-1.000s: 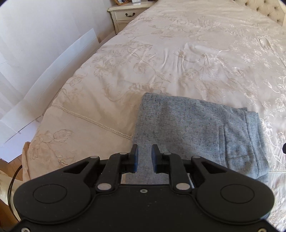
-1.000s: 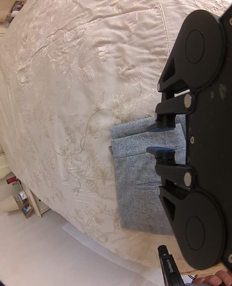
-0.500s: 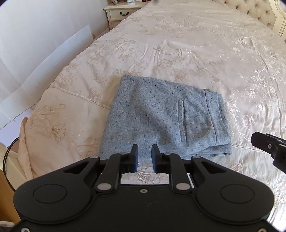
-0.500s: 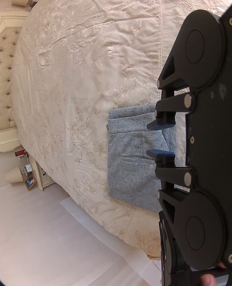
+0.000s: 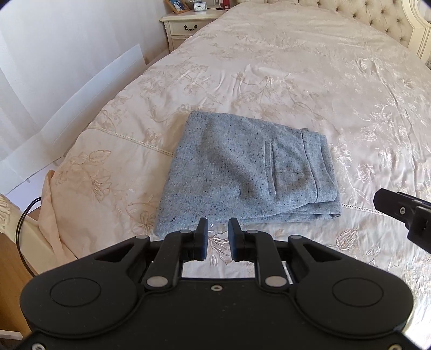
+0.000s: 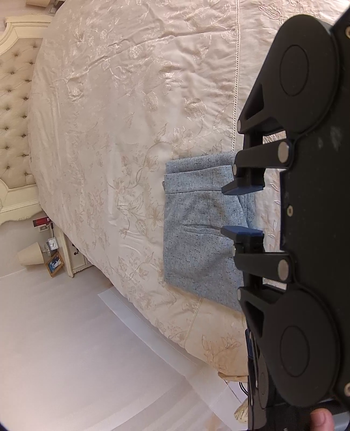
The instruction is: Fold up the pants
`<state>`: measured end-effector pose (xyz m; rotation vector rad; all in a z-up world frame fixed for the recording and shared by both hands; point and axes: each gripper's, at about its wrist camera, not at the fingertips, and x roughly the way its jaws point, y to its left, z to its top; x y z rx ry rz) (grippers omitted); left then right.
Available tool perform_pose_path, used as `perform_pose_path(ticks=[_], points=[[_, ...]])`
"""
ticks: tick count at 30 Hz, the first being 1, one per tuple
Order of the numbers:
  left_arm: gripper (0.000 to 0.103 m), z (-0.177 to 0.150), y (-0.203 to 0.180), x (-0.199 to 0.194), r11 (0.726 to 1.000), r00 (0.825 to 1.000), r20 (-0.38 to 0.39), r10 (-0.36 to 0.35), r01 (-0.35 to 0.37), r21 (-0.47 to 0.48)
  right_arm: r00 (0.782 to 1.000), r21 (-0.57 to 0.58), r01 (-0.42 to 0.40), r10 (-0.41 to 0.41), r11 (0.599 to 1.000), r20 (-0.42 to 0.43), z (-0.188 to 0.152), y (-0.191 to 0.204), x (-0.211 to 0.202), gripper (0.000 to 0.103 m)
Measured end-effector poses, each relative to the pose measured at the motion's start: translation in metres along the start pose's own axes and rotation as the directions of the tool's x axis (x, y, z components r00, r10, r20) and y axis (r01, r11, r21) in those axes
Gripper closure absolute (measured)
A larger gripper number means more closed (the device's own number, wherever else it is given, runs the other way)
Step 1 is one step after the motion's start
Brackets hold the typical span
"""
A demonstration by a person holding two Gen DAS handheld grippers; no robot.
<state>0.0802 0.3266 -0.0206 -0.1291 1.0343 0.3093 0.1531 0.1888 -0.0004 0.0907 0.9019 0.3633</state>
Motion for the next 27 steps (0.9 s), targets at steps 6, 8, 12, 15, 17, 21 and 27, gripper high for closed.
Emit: perform_pose_path(ticks=[6,8,12,15,17,21,27], points=[[0.077,0.000,0.000,-0.001,1.000,1.000,0.007,-0.001,0.001,0.006,1.000,-0.006,0.000,0.000,1.000,0.009,0.000,0.001,-0.003,0.076],[0.077,0.001,0.000,-0.001,1.000,1.000,0.010,-0.002,0.002,0.011,1.000,-0.004,0.002,-0.002,1.000,0.009,-0.001,0.001,-0.002,0.076],[0.077,-0.001,0.000,0.000,1.000,1.000,0.007,-0.003,0.003,0.016,1.000,0.002,0.001,-0.001,1.000,0.001,-0.002,0.002,-0.001,0.076],[0.077,-0.001,0.001,0.001,1.000,1.000,0.001,-0.002,0.002,0.017,1.000,0.006,0.000,0.000,1.000,-0.006,-0.003,0.004,0.001,0.076],[0.077,-0.001,0.002,0.003,1.000,1.000,-0.004,0.001,-0.001,0.017,1.000,0.009,0.001,-0.001,1.000,-0.009,-0.003,0.004,0.002,0.075],[0.077,0.001,0.004,0.007,1.000,1.000,-0.012,-0.001,0.001,0.017,1.000,0.016,0.006,-0.006,1.000,-0.012,-0.003,0.005,0.004,0.075],[0.077,0.003,0.003,0.012,0.999,1.000,-0.018,-0.008,0.009,0.031,1.000,0.034,0.017,-0.016,0.999,-0.020,-0.003,0.006,0.009,0.075]])
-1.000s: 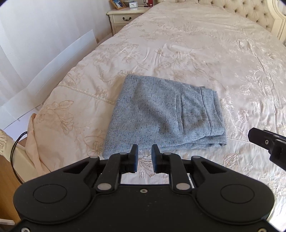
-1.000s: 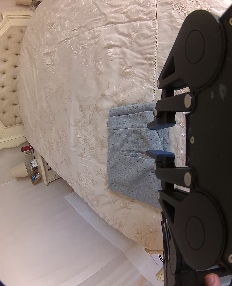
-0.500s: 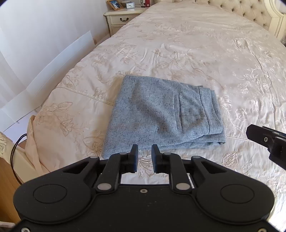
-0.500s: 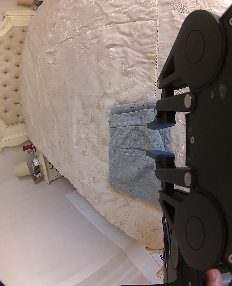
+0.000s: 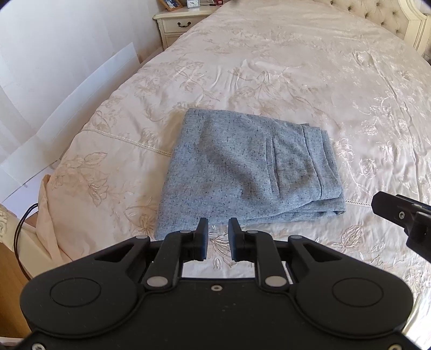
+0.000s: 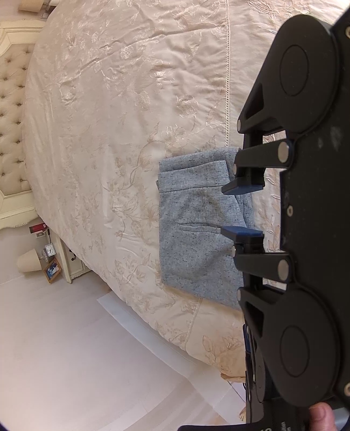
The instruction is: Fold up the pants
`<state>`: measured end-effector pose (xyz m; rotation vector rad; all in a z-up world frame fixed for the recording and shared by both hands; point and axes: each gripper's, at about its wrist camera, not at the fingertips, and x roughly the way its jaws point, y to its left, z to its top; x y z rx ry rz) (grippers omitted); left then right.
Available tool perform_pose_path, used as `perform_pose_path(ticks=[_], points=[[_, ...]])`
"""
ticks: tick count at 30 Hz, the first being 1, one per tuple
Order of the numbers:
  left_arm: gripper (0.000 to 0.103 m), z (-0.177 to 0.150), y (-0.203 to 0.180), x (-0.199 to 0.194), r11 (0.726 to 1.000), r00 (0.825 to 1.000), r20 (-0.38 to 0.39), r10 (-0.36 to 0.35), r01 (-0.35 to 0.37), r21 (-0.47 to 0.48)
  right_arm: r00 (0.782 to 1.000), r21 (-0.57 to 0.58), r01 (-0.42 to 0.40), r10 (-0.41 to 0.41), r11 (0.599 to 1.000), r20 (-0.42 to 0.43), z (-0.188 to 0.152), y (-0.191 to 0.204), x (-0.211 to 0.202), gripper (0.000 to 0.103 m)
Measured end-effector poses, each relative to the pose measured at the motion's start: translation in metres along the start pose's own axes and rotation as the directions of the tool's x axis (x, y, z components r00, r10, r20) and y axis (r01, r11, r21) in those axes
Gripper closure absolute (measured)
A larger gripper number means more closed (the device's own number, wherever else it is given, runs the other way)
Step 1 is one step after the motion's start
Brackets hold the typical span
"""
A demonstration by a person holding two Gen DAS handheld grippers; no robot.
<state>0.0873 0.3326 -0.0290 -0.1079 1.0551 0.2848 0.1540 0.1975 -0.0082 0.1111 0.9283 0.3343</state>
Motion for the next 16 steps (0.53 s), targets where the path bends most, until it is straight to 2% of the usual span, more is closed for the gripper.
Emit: perform_pose_path(ticks=[16], points=[[0.077,0.006,0.009,0.019,1.000,1.000,-0.020,-0.015,0.015,0.019,0.999,0.015,0.027,-0.026,1.000,-0.033,0.000,0.011,0.018,0.075]])
